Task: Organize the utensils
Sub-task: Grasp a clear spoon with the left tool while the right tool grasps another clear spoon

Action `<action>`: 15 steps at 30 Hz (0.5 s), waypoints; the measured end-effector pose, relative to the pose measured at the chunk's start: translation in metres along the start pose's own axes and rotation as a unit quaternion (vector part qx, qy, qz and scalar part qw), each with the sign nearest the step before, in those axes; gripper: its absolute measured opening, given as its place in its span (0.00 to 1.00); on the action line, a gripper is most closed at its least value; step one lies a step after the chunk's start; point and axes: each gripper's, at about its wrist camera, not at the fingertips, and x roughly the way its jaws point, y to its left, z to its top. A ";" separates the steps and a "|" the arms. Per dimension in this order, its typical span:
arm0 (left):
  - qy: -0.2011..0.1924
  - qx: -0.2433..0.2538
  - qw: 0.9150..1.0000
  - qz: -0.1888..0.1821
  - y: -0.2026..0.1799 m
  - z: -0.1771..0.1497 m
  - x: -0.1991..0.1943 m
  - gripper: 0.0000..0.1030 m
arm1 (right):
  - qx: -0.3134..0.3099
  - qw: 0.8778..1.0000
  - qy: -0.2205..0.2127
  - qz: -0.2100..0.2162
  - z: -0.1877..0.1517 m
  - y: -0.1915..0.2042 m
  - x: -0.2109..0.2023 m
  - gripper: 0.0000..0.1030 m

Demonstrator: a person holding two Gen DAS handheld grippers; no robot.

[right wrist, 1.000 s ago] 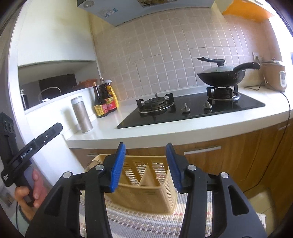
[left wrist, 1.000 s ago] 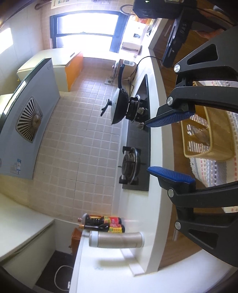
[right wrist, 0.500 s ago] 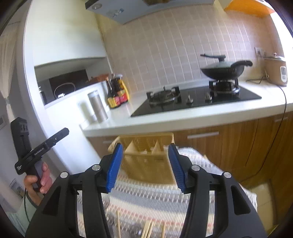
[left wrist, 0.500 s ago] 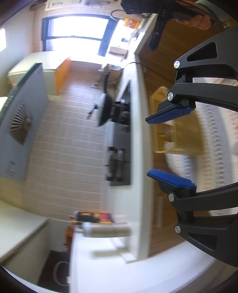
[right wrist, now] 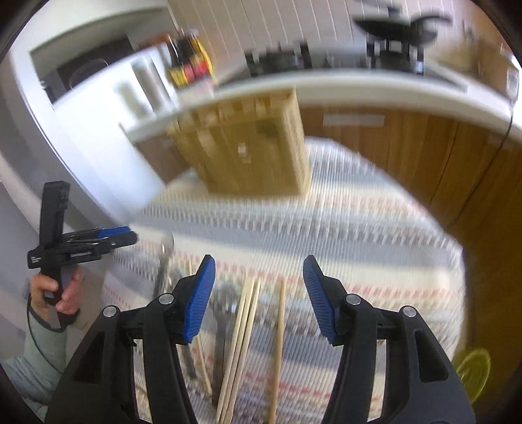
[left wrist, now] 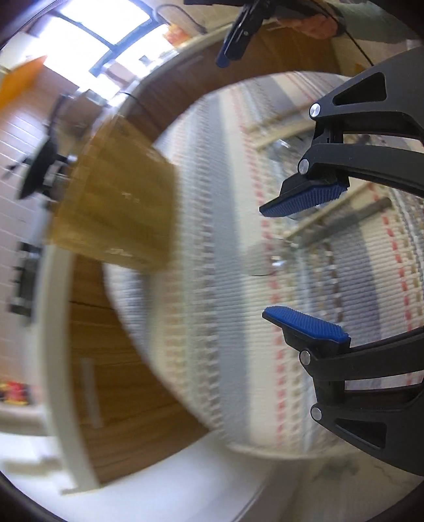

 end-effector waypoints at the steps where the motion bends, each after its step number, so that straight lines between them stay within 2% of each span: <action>1: 0.012 0.000 1.000 0.003 0.000 -0.002 0.007 0.52 | 0.005 1.000 0.016 -0.003 -0.003 -0.002 0.007 0.51; 4: 0.038 0.003 0.999 0.004 -0.005 -0.009 0.024 0.52 | 0.007 0.998 0.059 0.016 -0.016 -0.001 0.026 0.51; 7: 0.047 0.021 0.998 0.030 -0.015 -0.013 0.035 0.46 | -0.012 0.995 0.093 0.038 -0.029 0.017 0.043 0.48; 9: 0.047 0.036 0.997 0.047 -0.023 -0.017 0.040 0.45 | -0.037 0.992 0.114 0.044 -0.039 0.036 0.053 0.33; 11: 0.044 0.056 0.995 0.066 -0.029 -0.022 0.041 0.43 | -0.050 0.989 0.133 0.038 -0.044 0.046 0.063 0.30; 15: 0.049 0.070 0.994 0.068 -0.032 -0.035 0.037 0.41 | -0.060 0.984 0.166 0.038 -0.052 0.058 0.079 0.25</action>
